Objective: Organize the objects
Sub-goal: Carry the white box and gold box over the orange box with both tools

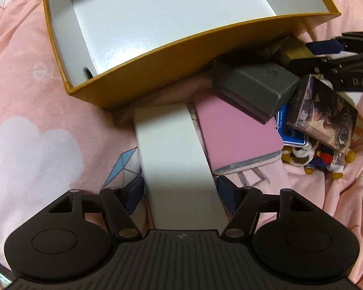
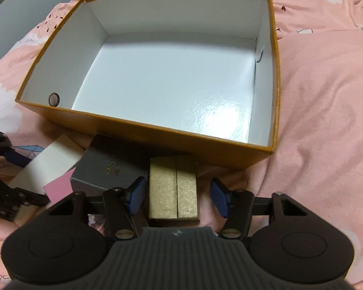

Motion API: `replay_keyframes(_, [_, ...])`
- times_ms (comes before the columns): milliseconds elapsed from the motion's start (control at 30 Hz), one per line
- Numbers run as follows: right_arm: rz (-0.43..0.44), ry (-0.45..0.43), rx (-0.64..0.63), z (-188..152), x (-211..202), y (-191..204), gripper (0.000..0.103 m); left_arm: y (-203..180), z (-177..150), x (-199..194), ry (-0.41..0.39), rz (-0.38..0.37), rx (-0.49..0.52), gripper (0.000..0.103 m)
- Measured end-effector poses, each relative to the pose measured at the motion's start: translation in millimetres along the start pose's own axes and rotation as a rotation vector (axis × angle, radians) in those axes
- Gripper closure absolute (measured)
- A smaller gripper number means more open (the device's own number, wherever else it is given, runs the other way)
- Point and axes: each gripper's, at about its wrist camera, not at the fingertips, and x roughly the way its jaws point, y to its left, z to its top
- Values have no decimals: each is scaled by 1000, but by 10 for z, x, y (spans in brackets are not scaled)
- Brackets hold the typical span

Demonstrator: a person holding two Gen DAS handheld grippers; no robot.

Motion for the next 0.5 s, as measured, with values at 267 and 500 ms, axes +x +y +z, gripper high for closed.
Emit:
replay_keyframes(267, [17,12,-7,40,76,-30,49,-198,211,59,50,130,124,23])
replay_keyframes(500, [52,-4,-13,-5,50,-35,56,-76,166,-296,-43,101,35,28])
